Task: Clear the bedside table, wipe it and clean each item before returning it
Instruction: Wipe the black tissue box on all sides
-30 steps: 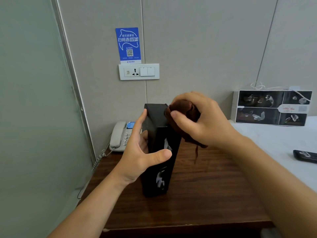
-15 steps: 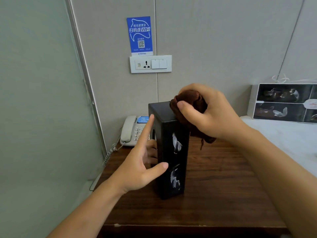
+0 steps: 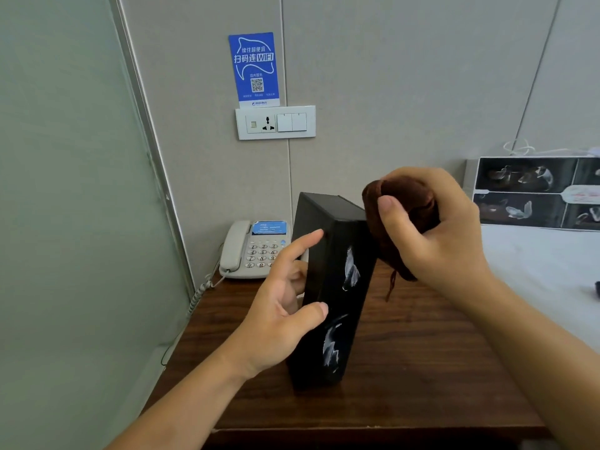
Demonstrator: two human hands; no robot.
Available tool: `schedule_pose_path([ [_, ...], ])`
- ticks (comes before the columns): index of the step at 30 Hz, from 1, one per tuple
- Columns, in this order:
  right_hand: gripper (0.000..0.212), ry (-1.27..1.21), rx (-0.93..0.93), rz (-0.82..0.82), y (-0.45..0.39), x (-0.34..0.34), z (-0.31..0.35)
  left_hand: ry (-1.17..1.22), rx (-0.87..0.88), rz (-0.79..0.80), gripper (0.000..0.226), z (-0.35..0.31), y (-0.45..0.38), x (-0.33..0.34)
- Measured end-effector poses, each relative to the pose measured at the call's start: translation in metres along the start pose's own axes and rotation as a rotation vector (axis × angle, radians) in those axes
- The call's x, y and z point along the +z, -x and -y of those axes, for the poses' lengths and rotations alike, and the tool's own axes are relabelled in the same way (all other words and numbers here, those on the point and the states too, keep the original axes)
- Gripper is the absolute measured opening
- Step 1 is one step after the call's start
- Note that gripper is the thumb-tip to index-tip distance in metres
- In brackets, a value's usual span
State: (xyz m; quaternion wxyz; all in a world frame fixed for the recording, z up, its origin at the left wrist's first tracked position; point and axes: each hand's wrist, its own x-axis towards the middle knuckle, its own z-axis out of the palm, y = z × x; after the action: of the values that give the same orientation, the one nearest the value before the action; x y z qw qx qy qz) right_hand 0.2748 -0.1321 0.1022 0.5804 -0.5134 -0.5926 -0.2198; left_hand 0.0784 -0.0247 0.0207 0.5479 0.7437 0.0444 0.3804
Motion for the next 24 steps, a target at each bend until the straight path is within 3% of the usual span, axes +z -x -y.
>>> schedule_pose_path([
  [2,0.014,0.052,-0.046,-0.021,0.004,0.000,0.000,0.022,0.008,-0.023,0.082,-0.002,-0.004,0.002],
  [6,0.025,0.161,-0.078,0.128,0.006,0.012,-0.001,0.094,-0.027,-0.063,0.083,-0.007,-0.017,-0.003],
  [12,0.041,0.148,-0.051,0.112,-0.012,0.035,-0.004,0.023,-0.085,0.081,0.117,-0.006,-0.022,-0.023],
  [18,0.049,0.315,-0.153,0.258,-0.015,0.059,-0.020,0.093,-0.120,0.088,0.118,-0.004,-0.028,-0.027],
  [24,0.036,0.217,-0.072,0.231,-0.013,0.074,-0.019,0.109,-0.128,0.069,0.117,0.003,-0.035,-0.029],
])
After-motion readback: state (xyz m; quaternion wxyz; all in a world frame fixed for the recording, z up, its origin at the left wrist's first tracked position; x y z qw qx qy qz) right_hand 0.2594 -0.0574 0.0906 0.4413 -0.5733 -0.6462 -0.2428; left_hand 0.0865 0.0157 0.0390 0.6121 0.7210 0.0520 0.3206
